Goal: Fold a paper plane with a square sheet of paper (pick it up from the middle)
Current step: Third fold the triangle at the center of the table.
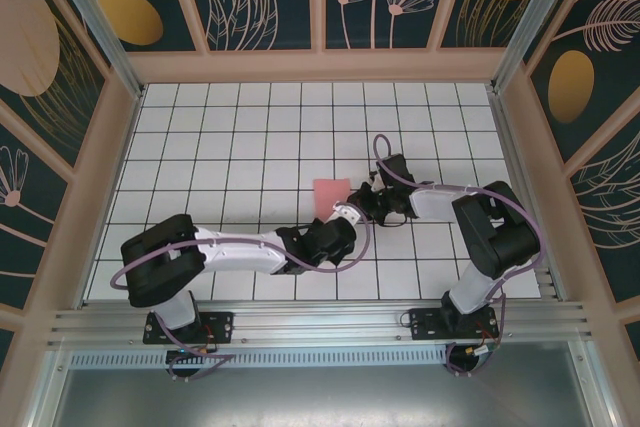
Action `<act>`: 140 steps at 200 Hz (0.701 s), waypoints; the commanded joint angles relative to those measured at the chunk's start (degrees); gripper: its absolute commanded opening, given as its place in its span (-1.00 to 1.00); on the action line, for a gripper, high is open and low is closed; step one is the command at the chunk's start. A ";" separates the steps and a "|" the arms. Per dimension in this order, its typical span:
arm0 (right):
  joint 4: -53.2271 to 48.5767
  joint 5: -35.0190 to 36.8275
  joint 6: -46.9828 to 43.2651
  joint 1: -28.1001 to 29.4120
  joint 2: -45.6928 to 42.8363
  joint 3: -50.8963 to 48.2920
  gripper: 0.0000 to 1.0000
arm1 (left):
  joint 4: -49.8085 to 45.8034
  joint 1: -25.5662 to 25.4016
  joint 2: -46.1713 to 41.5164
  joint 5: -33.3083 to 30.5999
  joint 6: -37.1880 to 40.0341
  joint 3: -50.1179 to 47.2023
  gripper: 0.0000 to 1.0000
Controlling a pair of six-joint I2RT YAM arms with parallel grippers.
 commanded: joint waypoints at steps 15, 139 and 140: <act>-5.30 3.16 -4.11 -0.74 -3.70 2.17 -0.46 | 4.39 1.54 -2.94 1.05 -1.26 -2.22 -1.00; -14.25 2.60 -16.84 -1.67 5.94 18.93 -0.79 | 12.69 7.55 -6.42 15.07 -5.09 -9.72 -1.00; -14.34 2.63 -17.04 -1.64 6.17 19.14 -0.79 | 12.65 7.57 -6.42 15.14 -5.09 -9.72 -1.00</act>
